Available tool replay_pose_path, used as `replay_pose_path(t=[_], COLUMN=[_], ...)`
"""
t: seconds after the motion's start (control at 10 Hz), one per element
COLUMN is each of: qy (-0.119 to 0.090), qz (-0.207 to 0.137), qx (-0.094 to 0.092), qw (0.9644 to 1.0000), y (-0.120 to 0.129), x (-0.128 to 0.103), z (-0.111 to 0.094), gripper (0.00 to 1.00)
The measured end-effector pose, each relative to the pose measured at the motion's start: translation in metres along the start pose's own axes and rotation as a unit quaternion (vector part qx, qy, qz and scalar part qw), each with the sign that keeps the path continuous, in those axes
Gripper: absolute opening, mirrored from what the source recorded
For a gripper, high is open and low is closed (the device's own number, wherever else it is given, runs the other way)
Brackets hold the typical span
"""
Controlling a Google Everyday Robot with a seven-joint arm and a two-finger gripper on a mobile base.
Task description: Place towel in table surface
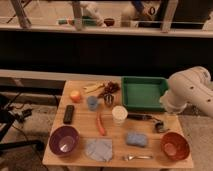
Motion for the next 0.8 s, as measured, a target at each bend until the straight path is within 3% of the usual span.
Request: replay_pose_path(t=[0.5, 0.8], qy=[-0.002, -0.015], qz=[-0.011, -0.047], qx=[0.001, -0.001], qw=[0.9999, 0.9988], y=[0.007, 0.023], x=[-0.008, -0.058], z=[0.002, 0.003], gripper=[0.80, 0.80])
